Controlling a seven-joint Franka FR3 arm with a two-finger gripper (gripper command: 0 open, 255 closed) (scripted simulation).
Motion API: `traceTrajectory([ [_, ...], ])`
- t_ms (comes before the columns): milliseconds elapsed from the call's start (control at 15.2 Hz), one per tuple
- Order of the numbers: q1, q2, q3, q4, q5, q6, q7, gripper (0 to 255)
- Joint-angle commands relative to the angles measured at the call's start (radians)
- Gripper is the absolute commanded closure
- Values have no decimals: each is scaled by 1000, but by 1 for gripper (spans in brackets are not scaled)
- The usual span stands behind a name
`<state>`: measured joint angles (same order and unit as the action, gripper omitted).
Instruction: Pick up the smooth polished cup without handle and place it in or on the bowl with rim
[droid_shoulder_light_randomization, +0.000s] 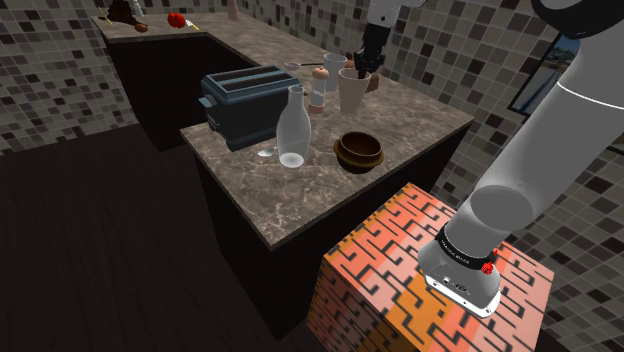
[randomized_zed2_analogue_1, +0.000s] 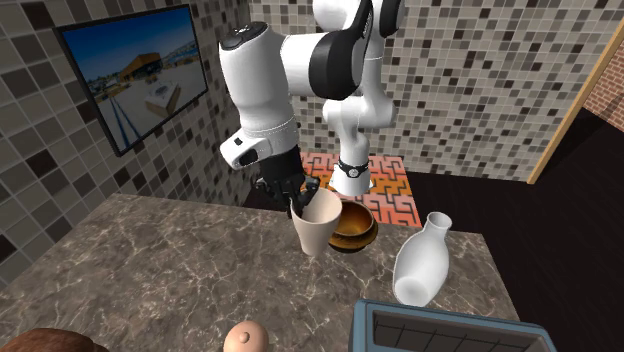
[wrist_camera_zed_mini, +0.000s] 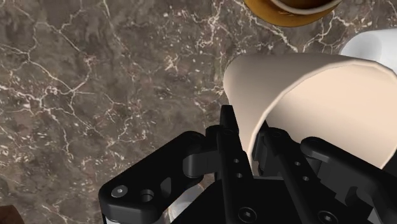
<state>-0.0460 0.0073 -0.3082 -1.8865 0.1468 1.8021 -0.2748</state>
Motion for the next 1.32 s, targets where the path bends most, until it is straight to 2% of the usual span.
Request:
traceTrajectory([
  [0, 0, -2, 0, 27, -1, -28, 5, 255],
  [462, 0, -6, 0, 107, -5, -113, 16, 255],
  [858, 20, -249, 40, -102, -64, -126, 98, 255],
  [1254, 20, -489, 99, -268, -91, -189, 182, 255],
])
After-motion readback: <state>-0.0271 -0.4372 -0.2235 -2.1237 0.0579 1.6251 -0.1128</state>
